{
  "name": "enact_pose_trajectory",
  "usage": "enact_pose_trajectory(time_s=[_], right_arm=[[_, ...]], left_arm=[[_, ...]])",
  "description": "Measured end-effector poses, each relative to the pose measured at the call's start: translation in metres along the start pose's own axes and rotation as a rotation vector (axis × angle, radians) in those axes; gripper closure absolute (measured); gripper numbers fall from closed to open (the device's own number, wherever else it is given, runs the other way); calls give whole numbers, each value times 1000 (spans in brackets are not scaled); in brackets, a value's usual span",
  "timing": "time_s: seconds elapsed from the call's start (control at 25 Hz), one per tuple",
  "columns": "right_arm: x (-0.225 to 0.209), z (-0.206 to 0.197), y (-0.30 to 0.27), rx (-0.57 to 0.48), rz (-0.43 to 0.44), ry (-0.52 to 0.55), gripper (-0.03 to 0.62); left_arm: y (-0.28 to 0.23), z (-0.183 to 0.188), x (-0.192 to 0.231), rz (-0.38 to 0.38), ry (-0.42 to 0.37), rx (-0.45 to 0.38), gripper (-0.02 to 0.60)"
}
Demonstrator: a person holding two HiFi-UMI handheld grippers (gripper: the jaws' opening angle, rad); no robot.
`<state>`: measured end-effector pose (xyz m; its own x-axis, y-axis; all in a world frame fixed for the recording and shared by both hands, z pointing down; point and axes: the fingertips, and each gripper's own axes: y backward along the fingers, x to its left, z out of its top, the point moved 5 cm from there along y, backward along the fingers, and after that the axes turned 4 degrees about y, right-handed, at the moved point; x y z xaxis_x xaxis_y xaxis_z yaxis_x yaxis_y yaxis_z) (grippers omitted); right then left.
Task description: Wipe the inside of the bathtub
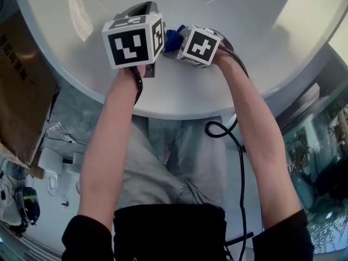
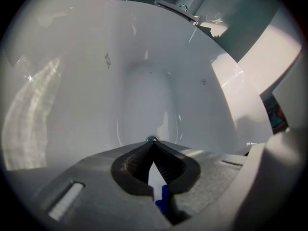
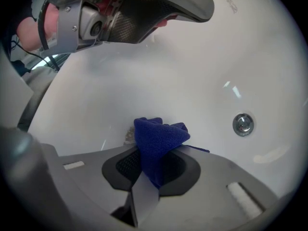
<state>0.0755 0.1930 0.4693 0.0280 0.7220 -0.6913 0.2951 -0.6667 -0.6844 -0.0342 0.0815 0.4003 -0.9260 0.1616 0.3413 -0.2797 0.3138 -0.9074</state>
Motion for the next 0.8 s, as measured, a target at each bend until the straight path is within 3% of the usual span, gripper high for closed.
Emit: enact_pose_trajectory(time_s=[0.48,0.8], right_arm=[[74,3,37,-76,97,-49,520],[122,17,60,-112,122,24,520]], left_arm=[[52,-6,-19,-11,-77,39,578],[66,-18,-33,-36,-95,58,578]])
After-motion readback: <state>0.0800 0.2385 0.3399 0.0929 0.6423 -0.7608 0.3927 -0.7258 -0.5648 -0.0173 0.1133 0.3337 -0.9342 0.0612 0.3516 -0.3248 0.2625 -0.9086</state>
